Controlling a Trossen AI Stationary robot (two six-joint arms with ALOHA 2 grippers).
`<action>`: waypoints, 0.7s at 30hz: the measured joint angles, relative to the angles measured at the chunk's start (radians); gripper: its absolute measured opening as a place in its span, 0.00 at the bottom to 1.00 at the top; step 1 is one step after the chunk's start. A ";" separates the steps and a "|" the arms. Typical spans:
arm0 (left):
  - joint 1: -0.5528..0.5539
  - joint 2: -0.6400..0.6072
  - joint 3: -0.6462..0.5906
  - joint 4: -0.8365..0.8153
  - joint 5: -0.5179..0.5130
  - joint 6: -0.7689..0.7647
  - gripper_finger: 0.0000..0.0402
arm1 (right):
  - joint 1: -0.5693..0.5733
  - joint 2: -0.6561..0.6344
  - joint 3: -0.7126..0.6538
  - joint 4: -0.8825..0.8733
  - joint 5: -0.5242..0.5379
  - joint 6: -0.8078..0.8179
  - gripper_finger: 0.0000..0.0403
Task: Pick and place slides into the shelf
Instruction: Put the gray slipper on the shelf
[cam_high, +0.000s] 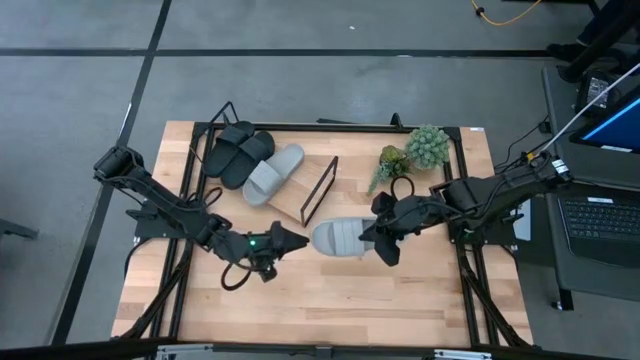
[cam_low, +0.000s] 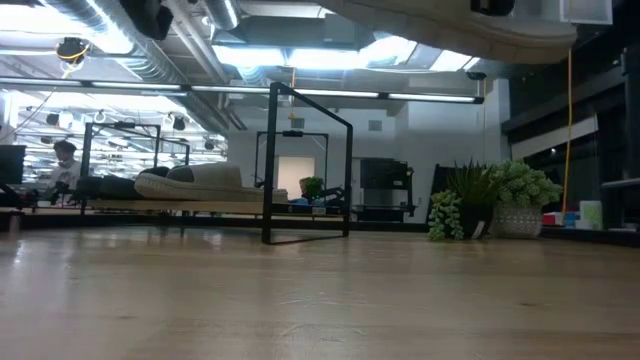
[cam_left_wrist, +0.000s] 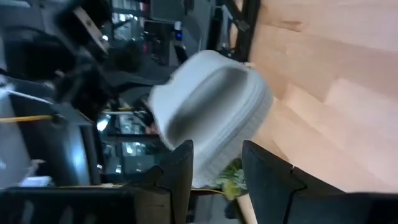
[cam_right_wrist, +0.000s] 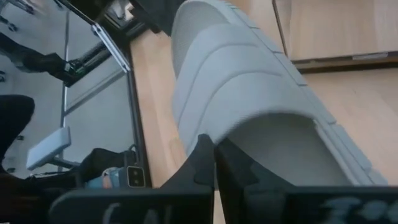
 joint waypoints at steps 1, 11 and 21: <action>-0.002 0.000 0.000 0.013 0.000 0.028 0.32 | 0.000 0.000 0.000 -0.005 0.000 0.001 0.01; -0.005 0.000 0.000 0.018 -0.026 0.207 0.32 | -0.001 0.000 -0.001 0.013 -0.008 0.002 0.01; 0.017 0.000 0.000 0.012 0.028 0.278 0.32 | -0.025 0.000 -0.001 0.062 -0.032 0.001 0.01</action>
